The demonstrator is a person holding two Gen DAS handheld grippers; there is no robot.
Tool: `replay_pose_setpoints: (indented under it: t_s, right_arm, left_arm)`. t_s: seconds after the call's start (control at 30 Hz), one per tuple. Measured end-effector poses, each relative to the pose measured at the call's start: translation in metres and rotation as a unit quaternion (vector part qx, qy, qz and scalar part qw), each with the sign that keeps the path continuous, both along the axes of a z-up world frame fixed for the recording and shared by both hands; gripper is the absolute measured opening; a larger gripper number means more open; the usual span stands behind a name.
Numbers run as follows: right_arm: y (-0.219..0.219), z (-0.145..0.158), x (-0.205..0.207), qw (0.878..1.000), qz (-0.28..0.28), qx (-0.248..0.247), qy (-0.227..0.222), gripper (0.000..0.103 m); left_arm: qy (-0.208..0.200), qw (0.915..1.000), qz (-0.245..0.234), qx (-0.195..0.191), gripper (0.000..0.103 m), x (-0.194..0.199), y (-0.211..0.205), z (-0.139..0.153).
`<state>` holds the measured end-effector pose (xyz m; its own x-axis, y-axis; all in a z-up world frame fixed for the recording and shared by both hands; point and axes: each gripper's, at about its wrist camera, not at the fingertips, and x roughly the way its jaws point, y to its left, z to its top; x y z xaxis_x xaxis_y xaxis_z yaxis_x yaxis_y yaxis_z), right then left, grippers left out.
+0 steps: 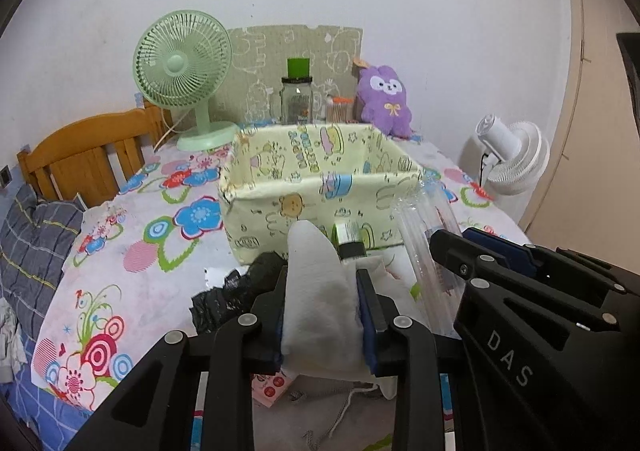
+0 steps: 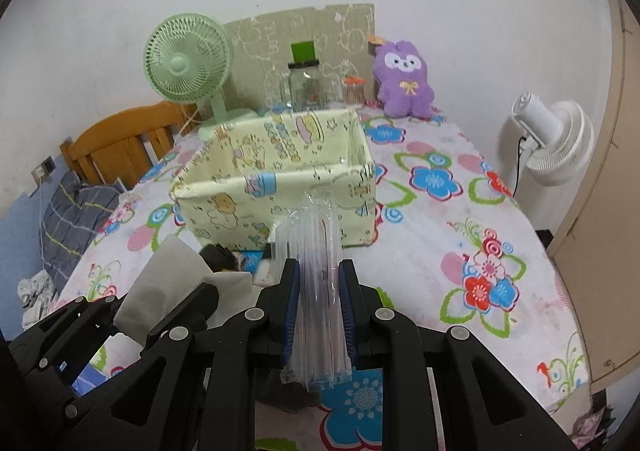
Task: Organize soft objects
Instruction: 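Lift and carry the cloth pad and straw tube over the fabric box with both grippers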
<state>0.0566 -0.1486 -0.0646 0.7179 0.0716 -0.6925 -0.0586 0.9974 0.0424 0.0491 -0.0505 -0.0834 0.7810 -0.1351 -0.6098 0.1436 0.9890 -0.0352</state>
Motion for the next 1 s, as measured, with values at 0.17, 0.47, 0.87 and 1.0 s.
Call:
replay_pose_setpoints:
  t_s: [0.17,0.47,0.87,1.0]
  right_arm:
    - [0.005,0.017,-0.005,1.000,0.004,-0.003,-0.018,0.023]
    - [0.011,0.046,-0.010,0.999,0.009,-0.007,-0.048,0.023]
    - [0.012,0.069,-0.001,0.998,0.004,-0.006,-0.070,0.023]
    - [0.012,0.072,0.009,0.997,0.003,-0.009,-0.074,0.023]
  left_arm:
    - [-0.012,0.9999,0.001,-0.005,0.028,-0.002,0.002,0.015]
    - [-0.033,0.9994,-0.002,-0.006,0.028,-0.003,0.002,0.041]
    - [-0.053,0.9986,-0.005,-0.001,0.028,0.010,0.002,0.061]
    - [-0.057,0.9984,-0.004,-0.003,0.029,0.019,0.001,0.064]
